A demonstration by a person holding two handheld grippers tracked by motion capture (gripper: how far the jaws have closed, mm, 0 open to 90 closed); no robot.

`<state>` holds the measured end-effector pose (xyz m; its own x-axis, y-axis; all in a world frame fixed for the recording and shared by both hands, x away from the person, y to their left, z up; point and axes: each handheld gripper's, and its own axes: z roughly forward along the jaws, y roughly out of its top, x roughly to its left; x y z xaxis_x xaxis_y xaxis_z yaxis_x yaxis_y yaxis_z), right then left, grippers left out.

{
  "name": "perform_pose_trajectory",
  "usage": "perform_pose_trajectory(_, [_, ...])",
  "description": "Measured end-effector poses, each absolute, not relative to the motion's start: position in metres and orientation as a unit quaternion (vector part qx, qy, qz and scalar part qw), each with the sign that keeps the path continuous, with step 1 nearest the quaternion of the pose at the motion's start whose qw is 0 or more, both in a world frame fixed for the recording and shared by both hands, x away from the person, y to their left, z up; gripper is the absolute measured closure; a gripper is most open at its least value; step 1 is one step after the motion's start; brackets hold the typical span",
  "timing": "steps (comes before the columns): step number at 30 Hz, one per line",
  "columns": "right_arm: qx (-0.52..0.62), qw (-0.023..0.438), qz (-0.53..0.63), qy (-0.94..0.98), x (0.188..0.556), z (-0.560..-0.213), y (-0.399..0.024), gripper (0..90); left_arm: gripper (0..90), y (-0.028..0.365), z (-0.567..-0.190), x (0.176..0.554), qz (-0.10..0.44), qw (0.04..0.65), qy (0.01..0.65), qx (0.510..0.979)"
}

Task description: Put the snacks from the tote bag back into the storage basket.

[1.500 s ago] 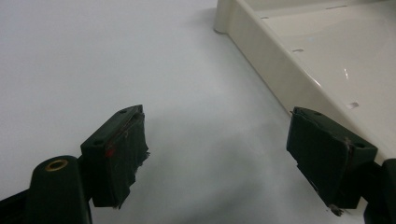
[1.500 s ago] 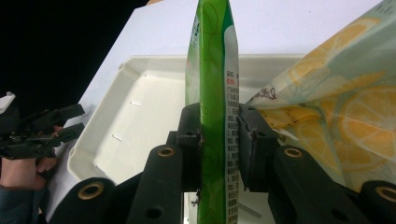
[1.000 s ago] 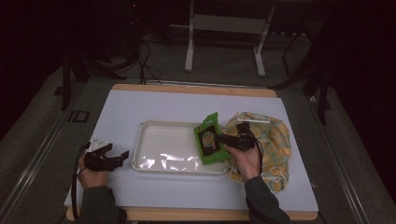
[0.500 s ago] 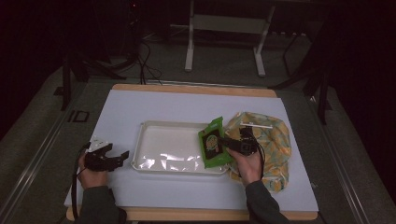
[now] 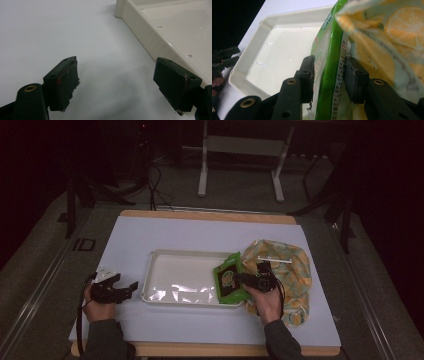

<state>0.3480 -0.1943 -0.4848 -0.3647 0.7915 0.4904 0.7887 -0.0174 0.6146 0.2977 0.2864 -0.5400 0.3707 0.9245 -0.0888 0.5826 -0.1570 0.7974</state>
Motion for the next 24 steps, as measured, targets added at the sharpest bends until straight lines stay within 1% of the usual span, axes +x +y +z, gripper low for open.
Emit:
perform_pose_trajectory(4, [0.562, 0.004, 0.433, 0.705, 0.341, -0.486, -0.195, 57.9, 20.4, 0.286, -0.54, 0.298, 0.218, 0.393, 0.517, 0.729])
perform_pose_trajectory(12, [0.556, 0.016, 0.417, 0.718, 0.328, -0.487, -0.195, 55.2, 20.4, 0.286, -0.54, 0.298, 0.218, 0.392, 0.517, 0.729])
perform_pose_trajectory(17, [0.549, 0.01, 0.413, 0.727, 0.321, -0.488, -0.195, 55.5, 20.4, 0.286, -0.54, 0.298, 0.218, 0.392, 0.517, 0.729])
perform_pose_trajectory(24, [0.544, -0.005, 0.407, 0.734, 0.318, -0.493, -0.193, 59.1, 20.3, 0.286, -0.54, 0.298, 0.218, 0.392, 0.517, 0.729])
